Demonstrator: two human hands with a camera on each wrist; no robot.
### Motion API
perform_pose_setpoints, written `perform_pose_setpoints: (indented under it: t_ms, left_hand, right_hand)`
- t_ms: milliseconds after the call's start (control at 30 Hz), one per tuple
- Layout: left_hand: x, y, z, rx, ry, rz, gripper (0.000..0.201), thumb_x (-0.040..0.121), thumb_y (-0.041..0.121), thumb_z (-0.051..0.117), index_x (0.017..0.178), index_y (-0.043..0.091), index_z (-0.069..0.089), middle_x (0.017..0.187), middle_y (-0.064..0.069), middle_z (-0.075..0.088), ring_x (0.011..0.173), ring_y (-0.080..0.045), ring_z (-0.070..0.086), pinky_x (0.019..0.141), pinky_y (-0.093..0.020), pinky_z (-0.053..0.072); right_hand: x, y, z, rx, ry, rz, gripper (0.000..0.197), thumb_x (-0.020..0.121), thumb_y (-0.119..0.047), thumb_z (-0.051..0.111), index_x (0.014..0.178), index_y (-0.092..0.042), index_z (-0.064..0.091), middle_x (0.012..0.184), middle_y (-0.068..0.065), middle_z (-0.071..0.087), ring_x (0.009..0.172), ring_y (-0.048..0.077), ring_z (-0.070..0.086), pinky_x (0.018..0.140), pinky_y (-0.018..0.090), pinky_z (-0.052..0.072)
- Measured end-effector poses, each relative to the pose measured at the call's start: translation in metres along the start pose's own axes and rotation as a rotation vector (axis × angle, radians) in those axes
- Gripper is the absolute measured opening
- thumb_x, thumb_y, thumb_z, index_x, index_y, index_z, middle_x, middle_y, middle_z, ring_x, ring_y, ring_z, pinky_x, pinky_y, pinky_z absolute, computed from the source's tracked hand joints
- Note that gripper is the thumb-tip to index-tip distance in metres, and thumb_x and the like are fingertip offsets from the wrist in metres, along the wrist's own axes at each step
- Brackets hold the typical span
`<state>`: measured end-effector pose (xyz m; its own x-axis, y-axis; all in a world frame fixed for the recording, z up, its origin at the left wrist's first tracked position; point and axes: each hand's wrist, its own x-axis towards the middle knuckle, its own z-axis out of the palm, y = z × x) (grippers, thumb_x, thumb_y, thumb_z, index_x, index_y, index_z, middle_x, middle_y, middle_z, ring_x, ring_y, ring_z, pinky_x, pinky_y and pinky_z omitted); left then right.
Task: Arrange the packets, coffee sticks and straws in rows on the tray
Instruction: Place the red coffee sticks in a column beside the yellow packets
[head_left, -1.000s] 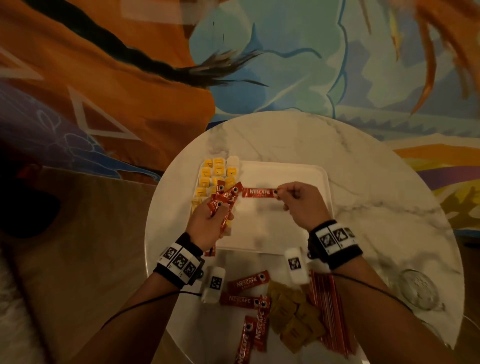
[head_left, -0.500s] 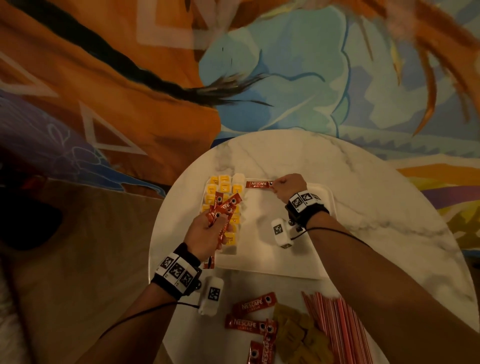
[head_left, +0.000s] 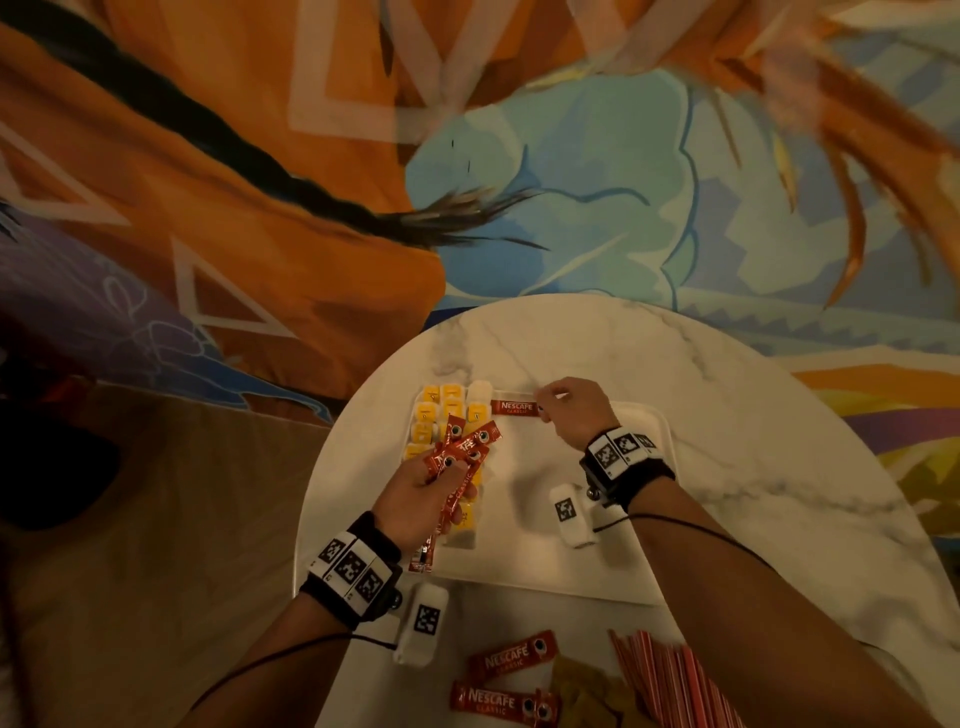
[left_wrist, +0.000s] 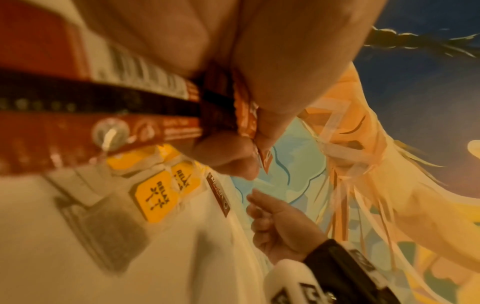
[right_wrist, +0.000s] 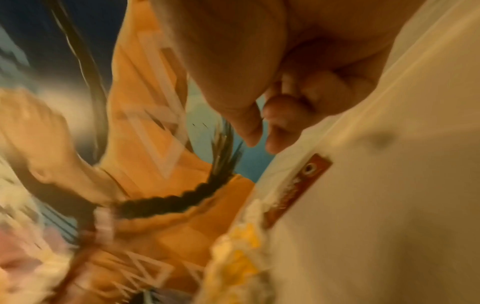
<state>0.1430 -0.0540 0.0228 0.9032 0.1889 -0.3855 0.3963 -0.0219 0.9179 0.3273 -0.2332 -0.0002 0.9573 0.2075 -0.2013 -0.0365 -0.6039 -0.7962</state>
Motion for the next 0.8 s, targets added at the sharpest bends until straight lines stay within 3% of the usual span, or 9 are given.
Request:
perform_pose_setpoints:
  t_ms: [100,233,433,633,800]
  left_hand:
    - [0.002,0.002,0.004,0.018,-0.046,-0.012,0.023,0.102,0.029,0.051,0.108,0.013,0.066,0.086,-0.006,0.073,0.06,-0.018,0.059,0.054,-0.029,0.048]
    - [0.002,0.003,0.008,0.037,-0.075,-0.008,0.021,0.103,0.029,0.05,0.113,0.017,0.065,0.091,-0.01,0.074,0.061,-0.019,0.061,0.051,-0.027,0.048]
    - [0.0,0.004,0.009,0.057,-0.078,0.015,0.019,0.103,0.029,0.049,0.112,0.022,0.065,0.09,-0.009,0.074,0.061,-0.02,0.062,0.052,-0.027,0.049]
    - [-0.003,0.003,0.004,0.004,-0.044,-0.025,0.021,0.103,0.027,0.051,0.106,0.014,0.066,0.086,-0.005,0.073,0.06,-0.019,0.061,0.05,-0.026,0.046]
    - [-0.004,0.005,0.001,-0.042,-0.034,-0.064,0.02,0.101,0.024,0.052,0.109,0.011,0.066,0.085,-0.006,0.073,0.06,-0.019,0.06,0.049,-0.027,0.045]
  right_hand:
    - [-0.037,-0.021,-0.006,0.185,-0.209,-0.064,0.02,0.094,-0.038,0.063,0.092,-0.022,0.074,0.085,0.001,0.074,0.057,0.009,0.057,0.055,0.022,0.045]
    - [-0.063,-0.023,-0.007,0.108,-0.326,-0.215,0.011,0.092,-0.037,0.067,0.094,-0.03,0.076,0.084,-0.007,0.072,0.058,0.005,0.059,0.056,0.016,0.046]
    - [-0.064,-0.02,-0.008,0.093,-0.265,-0.219,0.009,0.092,-0.021,0.069,0.096,-0.018,0.076,0.081,-0.003,0.069,0.056,0.005,0.057,0.057,0.015,0.046]
    - [-0.041,-0.026,-0.026,0.243,-0.098,-0.191,0.009,0.091,-0.015,0.069,0.098,-0.011,0.074,0.076,0.004,0.067,0.051,0.007,0.054,0.054,0.016,0.047]
    - [-0.014,-0.018,-0.03,0.255,-0.017,-0.084,0.012,0.092,-0.01,0.067,0.1,-0.003,0.073,0.083,0.012,0.07,0.052,0.01,0.054,0.048,0.014,0.045]
